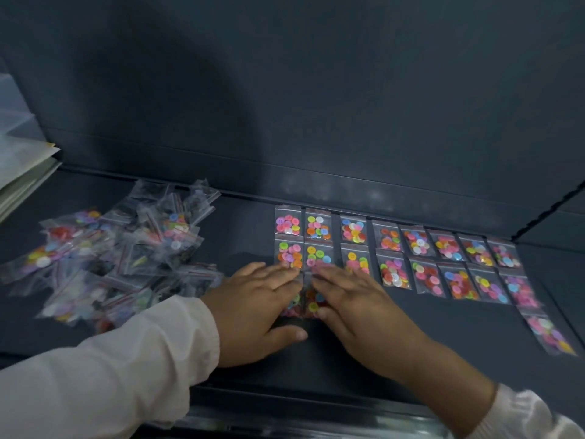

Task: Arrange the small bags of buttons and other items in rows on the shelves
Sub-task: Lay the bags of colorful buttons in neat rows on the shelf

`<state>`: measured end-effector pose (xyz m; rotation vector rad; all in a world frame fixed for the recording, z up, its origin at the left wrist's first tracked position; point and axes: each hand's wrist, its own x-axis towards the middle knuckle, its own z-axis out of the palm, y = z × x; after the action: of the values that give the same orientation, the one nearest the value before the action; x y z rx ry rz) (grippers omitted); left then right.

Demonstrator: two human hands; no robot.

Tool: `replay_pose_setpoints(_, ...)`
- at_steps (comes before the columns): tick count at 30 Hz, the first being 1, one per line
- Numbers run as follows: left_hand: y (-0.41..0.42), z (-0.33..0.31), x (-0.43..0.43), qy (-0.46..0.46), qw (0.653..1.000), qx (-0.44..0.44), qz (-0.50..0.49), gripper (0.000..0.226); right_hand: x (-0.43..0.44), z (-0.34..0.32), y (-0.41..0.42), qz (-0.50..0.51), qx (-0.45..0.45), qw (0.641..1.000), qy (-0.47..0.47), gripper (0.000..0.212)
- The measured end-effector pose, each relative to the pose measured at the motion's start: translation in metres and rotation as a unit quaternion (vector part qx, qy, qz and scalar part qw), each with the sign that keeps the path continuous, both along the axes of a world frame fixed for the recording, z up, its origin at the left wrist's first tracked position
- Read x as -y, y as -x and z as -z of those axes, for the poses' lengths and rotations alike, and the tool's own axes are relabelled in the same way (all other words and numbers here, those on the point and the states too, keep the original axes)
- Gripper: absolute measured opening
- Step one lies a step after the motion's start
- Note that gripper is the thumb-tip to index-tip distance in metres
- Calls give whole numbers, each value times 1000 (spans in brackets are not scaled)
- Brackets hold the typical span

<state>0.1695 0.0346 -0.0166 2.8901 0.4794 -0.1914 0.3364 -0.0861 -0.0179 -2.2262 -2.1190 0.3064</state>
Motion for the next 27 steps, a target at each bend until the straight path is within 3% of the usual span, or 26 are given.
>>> replay_pose_setpoints(10, -1, 10, 4, 8, 1000, -23, -5, 76, 6, 10, 0, 4, -11, 1000, 9, 56)
replay_pose_setpoints(13, 2, 10, 3, 4, 1000, -7, -6, 84, 5, 5, 3, 3, -14, 1000, 8, 59)
replay_pose_setpoints(15, 6, 5, 3, -2, 1000, 13, -10, 97, 1, 1, 5, -5, -7, 1000, -5, 72)
replay_pose_setpoints(18, 16, -9, -4, -9, 998, 49, -48, 103, -15, -9, 13, -18, -8, 1000, -22, 77)
replay_pose_setpoints(24, 71, -31, -40, -53, 984, 34, -170, 102, -73, -29, 58, -64, -24, 996, -63, 52)
replay_pose_setpoints(27, 106, -35, -66, -87, 970, 32, -225, 86, -106, -29, 83, -80, -40, 994, -60, 48)
